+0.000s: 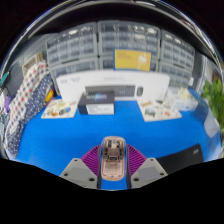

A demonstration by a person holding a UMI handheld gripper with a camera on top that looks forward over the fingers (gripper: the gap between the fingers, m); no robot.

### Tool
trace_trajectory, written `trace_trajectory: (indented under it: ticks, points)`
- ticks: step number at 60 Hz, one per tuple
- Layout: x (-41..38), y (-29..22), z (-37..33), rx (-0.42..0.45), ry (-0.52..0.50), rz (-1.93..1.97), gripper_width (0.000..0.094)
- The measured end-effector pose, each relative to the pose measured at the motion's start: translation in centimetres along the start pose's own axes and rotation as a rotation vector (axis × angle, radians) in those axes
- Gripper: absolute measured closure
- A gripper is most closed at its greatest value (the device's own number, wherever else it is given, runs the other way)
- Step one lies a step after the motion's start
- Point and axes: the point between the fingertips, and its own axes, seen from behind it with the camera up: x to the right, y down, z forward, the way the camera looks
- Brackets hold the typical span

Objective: Arrange mouse

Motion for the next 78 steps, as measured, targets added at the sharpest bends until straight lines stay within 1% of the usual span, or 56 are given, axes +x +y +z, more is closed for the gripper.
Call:
trace_trajectory:
  ticks: [2, 8, 13, 17, 23, 31, 37, 43, 51, 61, 63, 67, 70, 75, 78]
  points:
    - [0.3, -2.1, -1.3, 0.031, -0.005, -0.021, 0.0602]
    - [2.1, -8.4, -5.7, 0.137, 0.023, -0.084, 0.0600]
    - [4.3, -12.1, -9.7, 0.209, 0.049, -0.114, 0.0598]
    - [6.9, -14.0, -12.2, 0.255, 0.070, -0.124, 0.0600]
    - [11.6, -14.8, -15.2, 0.281, 0.104, -0.130, 0.0601]
    - [18.2, -12.1, -16.1, 0.266, 0.139, -0.135, 0.0601]
    - [22.3, -7.3, -14.4, 0.187, 0.147, -0.125, 0.0603]
    - [24.9, -1.9, -11.7, 0.084, 0.139, -0.119, 0.0603]
    - [25.7, 4.7, -7.6, -0.026, 0.088, -0.080, 0.0603]
    - [25.4, 9.7, -5.0, -0.113, 0.057, -0.079, 0.0596]
    - [25.3, 9.6, -4.9, -0.087, 0.058, -0.066, 0.0593]
    - [25.2, 9.7, -4.8, -0.069, 0.049, -0.036, 0.0577]
    - [25.2, 9.7, -4.9, -0.064, 0.044, -0.036, 0.0561]
    - [25.2, 9.7, -4.8, -0.056, 0.040, -0.037, 0.0505]
    - [25.2, 9.6, -4.8, -0.055, 0.034, -0.036, 0.0492]
